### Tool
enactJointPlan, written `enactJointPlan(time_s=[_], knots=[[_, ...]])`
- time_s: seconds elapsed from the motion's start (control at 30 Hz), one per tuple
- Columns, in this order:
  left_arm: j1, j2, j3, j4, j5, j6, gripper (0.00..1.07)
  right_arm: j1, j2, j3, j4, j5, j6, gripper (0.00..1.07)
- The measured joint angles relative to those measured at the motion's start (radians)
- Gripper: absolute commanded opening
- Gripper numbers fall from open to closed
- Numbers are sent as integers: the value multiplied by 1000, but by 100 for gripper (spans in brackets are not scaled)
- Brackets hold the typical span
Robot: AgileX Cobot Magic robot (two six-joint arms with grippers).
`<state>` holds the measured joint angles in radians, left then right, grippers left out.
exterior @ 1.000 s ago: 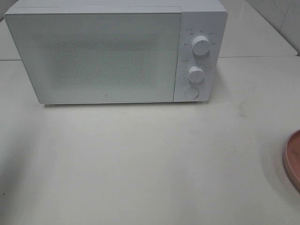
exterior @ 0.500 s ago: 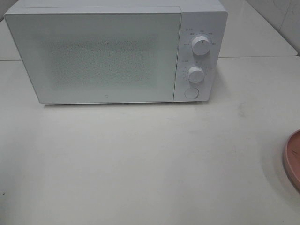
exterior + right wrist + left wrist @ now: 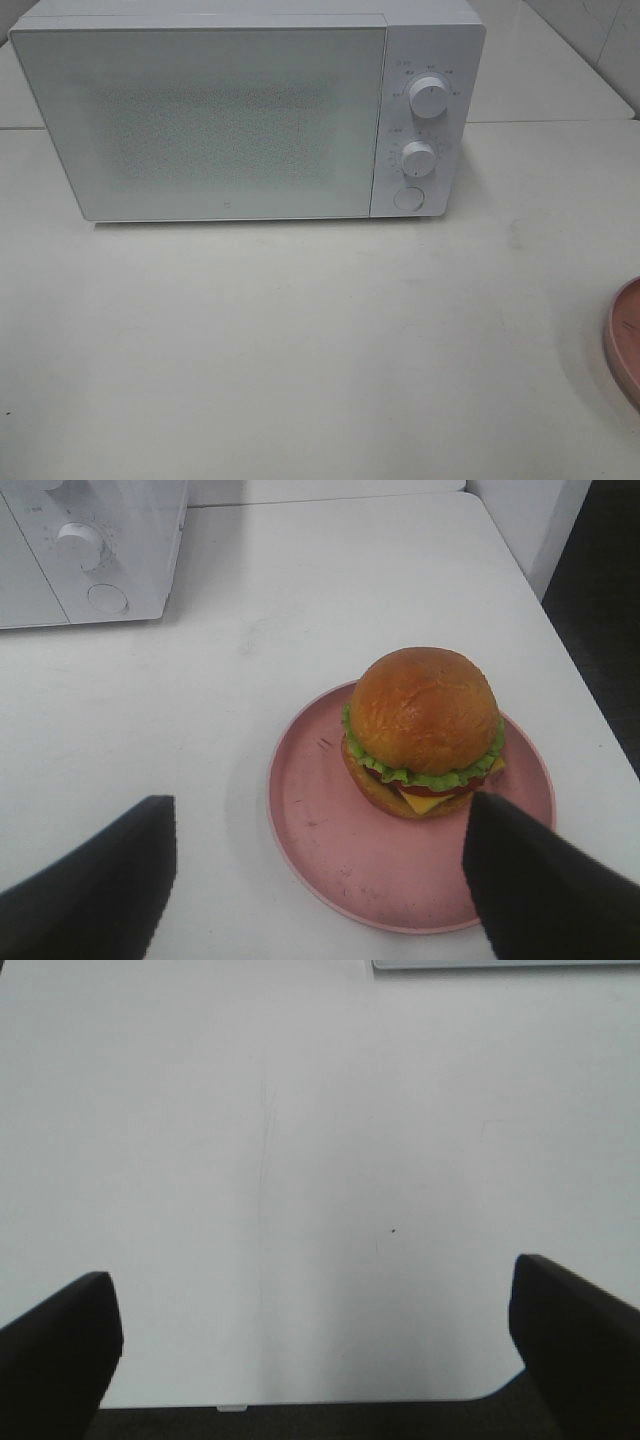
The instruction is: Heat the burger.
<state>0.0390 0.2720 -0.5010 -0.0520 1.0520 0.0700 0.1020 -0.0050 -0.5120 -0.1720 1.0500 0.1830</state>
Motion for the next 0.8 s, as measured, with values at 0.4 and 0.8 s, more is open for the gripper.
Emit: enactJointPlan(time_s=[0.4,0.8], knots=[[0,-272,1,-107,-9,-7,101,0,0,0,0,0,0,76],[0,-276,1,-104,-9,-4,101,0,0,0,0,0,0,76]])
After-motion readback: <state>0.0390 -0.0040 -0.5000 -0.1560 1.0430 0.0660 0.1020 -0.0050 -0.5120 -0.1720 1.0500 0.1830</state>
